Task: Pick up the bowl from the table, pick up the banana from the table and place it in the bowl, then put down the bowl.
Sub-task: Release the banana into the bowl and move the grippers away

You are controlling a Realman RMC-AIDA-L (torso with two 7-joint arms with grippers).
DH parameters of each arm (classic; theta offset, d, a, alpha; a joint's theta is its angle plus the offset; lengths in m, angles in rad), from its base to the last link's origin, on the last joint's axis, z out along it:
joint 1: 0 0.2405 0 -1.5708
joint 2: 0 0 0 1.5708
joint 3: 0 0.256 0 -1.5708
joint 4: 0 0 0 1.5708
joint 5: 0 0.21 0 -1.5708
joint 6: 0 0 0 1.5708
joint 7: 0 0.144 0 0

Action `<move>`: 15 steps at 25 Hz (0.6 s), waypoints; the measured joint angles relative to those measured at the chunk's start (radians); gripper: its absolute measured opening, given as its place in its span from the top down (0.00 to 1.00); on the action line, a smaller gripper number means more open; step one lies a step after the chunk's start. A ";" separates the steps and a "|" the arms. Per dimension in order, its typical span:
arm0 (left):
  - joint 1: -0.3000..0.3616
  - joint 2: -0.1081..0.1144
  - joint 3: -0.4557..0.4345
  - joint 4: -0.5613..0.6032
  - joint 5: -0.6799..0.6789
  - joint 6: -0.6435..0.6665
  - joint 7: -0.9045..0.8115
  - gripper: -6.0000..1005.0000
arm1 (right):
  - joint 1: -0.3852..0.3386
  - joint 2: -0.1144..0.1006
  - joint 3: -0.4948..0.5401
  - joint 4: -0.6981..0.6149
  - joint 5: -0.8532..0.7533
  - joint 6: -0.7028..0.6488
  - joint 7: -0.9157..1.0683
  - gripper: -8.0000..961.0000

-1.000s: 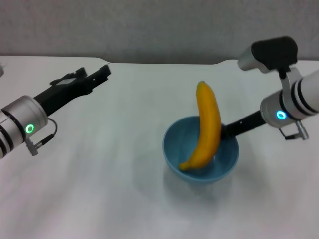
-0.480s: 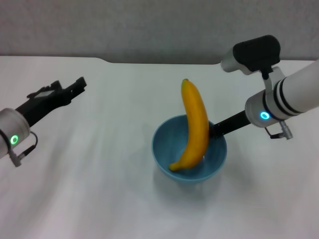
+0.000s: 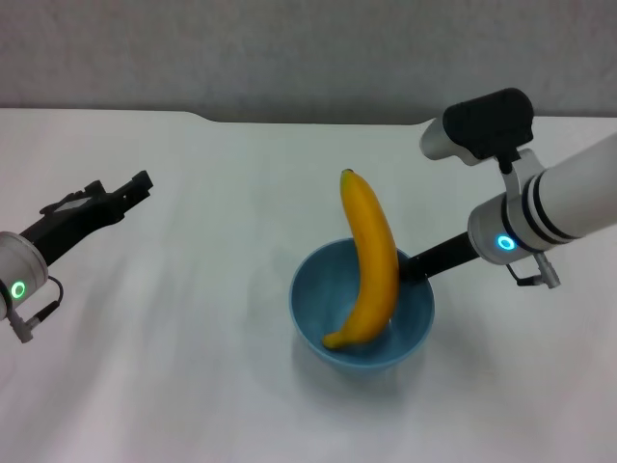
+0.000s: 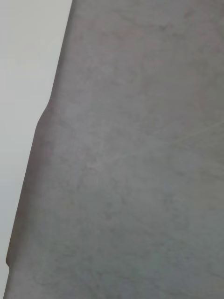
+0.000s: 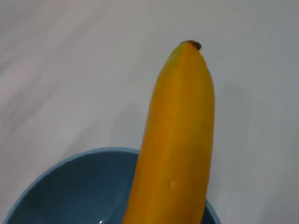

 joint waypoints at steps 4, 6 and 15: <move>0.005 0.002 0.000 0.001 -0.005 0.000 0.002 0.18 | -0.010 0.001 -0.001 -0.003 0.005 -0.008 0.003 0.94; 0.007 0.002 0.000 0.002 -0.011 0.002 0.002 0.18 | -0.015 0.002 -0.002 -0.003 0.016 -0.009 0.002 0.94; 0.007 0.003 0.000 0.003 -0.014 -0.005 -0.001 0.18 | -0.027 0.002 -0.002 -0.002 0.036 -0.023 0.001 0.93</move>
